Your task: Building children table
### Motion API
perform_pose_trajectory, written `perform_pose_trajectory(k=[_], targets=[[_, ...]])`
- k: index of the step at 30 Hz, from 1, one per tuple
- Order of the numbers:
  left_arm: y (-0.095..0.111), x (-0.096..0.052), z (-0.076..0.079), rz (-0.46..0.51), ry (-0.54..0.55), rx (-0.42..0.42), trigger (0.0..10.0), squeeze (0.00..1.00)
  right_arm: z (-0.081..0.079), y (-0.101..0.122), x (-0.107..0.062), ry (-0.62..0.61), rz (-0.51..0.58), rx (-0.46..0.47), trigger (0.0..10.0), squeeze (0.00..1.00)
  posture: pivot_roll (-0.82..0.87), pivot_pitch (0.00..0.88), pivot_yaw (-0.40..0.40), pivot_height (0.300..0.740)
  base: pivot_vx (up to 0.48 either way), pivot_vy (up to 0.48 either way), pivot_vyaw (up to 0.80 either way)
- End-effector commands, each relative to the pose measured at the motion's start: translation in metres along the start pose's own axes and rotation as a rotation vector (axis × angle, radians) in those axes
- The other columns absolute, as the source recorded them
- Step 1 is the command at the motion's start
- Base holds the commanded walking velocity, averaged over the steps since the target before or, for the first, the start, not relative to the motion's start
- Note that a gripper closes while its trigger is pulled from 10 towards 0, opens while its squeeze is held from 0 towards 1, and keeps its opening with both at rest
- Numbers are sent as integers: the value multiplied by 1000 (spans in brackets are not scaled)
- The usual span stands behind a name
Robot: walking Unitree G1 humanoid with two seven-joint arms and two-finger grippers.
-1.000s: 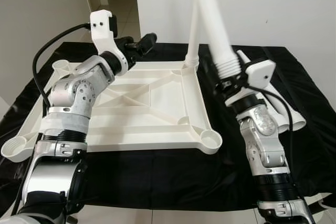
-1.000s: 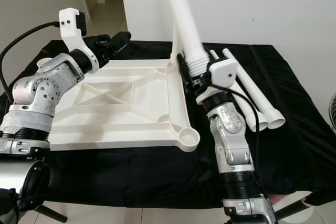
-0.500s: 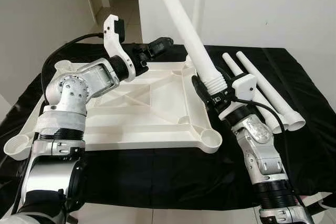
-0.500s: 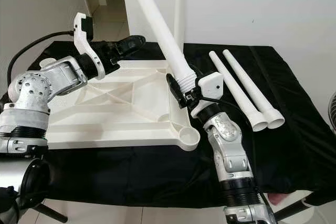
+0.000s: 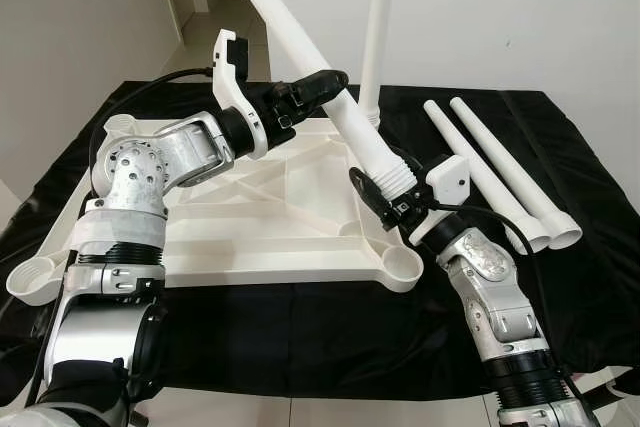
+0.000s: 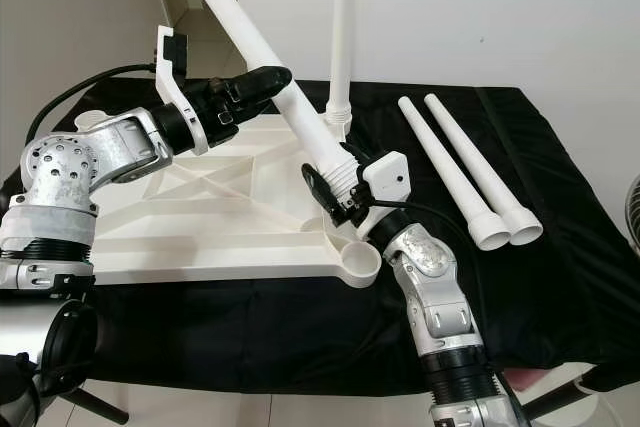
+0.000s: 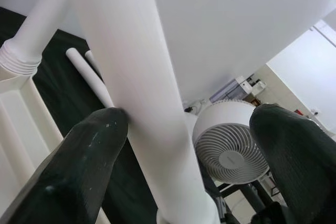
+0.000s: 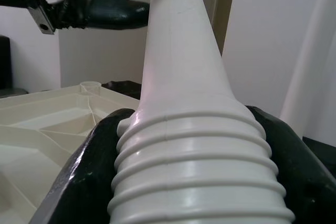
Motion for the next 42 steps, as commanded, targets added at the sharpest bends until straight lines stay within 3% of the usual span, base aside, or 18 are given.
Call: perform_pose_trajectory(k=[1,12,15,19,20,23,24,25,26,42], targets=[[11,-8,46,68,-424,34,10000,0,-9,7,1,39,26,1,10000,157,-38,48,80,740,0,0,0],[6,0,18,72,-271,43,10000,0,-16,11,-3,30,43,15,10000,71,-54,42,89,740,0,0,0],[13,1,15,99,-253,10,10000,0,-18,9,-5,31,35,21,10000,43,-55,37,84,740,0,0,0],[37,4,11,173,-205,10,10000,0,-21,0,-11,31,1,28,10000,16,-55,40,83,740,0,0,0],[47,4,15,198,-218,-40,10000,0,-20,-3,-14,28,-12,23,10000,12,-57,43,85,740,0,0,0],[48,5,16,200,-224,-52,10000,0,-19,-3,-14,27,-15,19,10000,12,-56,44,85,740,0,0,0],[48,6,18,199,-225,-54,5647,0,-18,-3,-15,24,-18,16,10000,4,-56,44,85,740,0,0,0],[48,6,18,199,-225,-54,5647,0,-18,-3,-15,24,-18,16,10000,4,-56,44,85,740,0,0,0],[47,7,18,199,-223,-55,0,0,-17,-3,-15,22,-20,14,10000,0,-55,48,87,740,0,0,0],[40,6,26,158,-269,-47,0,0,-15,-1,-10,56,-34,-8,10000,27,-46,57,79,740,0,0,0]])
Point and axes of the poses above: a point about 5 cm out from each wrist's last joint towards the gripper, its own x axis pointing out of the wrist towards the gripper, its own y axis along the axis of the wrist's last joint, z = x × y, the point moved 6 cm from there along x, pointing out of the wrist towards the gripper, and after that the axes turned 10 degrees about x, right-handed, at the moved point
